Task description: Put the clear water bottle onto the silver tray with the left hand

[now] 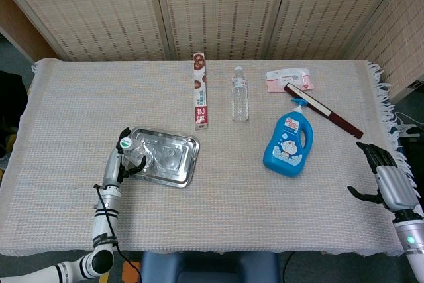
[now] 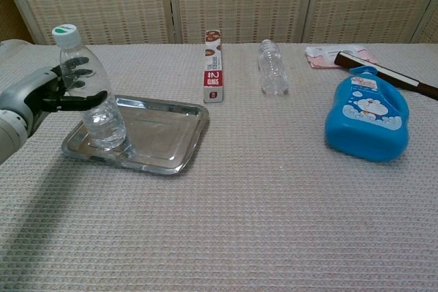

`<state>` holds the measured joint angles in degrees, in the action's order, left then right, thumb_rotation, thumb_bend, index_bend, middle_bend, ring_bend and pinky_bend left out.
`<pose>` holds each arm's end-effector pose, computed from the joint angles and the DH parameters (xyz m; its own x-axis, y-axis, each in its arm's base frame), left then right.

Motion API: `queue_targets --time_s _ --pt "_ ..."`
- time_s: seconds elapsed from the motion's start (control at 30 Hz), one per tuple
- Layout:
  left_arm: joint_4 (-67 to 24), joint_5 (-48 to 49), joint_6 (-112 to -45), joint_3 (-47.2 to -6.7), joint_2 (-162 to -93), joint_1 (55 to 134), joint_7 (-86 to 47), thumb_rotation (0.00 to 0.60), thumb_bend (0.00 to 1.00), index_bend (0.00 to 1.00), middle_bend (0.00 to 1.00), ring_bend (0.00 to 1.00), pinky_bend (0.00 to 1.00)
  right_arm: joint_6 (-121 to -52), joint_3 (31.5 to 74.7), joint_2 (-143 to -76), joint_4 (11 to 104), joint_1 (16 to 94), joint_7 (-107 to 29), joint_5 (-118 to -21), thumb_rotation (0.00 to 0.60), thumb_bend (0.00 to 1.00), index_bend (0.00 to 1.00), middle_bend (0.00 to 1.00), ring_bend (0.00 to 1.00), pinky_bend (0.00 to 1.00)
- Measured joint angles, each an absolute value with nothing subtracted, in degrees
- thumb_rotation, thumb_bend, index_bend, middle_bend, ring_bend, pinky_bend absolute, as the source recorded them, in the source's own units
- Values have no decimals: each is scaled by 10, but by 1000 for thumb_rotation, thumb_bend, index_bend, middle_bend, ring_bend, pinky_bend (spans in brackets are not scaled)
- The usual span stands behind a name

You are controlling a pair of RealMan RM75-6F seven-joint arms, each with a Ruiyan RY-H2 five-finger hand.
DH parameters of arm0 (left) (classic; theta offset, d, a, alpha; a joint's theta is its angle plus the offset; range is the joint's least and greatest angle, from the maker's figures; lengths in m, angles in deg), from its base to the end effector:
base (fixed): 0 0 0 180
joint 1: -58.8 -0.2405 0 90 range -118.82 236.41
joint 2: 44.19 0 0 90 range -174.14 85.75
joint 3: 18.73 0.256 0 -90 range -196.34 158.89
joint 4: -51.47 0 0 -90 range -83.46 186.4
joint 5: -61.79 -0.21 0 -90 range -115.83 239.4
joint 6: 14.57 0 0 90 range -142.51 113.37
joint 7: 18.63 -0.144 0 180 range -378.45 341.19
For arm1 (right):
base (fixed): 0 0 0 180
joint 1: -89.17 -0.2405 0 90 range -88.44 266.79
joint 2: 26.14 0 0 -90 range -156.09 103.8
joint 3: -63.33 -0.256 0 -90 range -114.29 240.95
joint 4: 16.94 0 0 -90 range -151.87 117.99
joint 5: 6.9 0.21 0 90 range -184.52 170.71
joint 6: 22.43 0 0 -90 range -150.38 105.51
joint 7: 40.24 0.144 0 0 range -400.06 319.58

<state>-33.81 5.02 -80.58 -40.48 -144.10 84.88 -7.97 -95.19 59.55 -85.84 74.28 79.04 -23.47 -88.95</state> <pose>-0.1908 0.3152 -0.0190 -0.4661 0.0871 0.8805 0.8800 0.1482 0.4512 -0.3233 -0.2128 0.1663 0.1966 -0.1485 0.9692 -0.9790 0.0254 0.2025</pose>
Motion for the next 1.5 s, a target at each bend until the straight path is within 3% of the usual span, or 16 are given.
queue_targets --time_s 0.57,1.17,1.5 --pt "-424 36 -762 -387 -1352 849 -96 600 391 0 0 0 196 -951 595 -860 742 790 -237 -888 600 142 60 69 0 60" --pt "-425 56 -757 -390 -1353 864 -87 600 396 0 0 0 197 -954 595 -859 742 790 -234 -889 600 142 60 69 0 60" --pt "-426 47 -739 -371 -1339 868 -92 600 368 0 0 0 185 -956 594 -858 742 791 -232 -890 600 141 60 69 0 60"
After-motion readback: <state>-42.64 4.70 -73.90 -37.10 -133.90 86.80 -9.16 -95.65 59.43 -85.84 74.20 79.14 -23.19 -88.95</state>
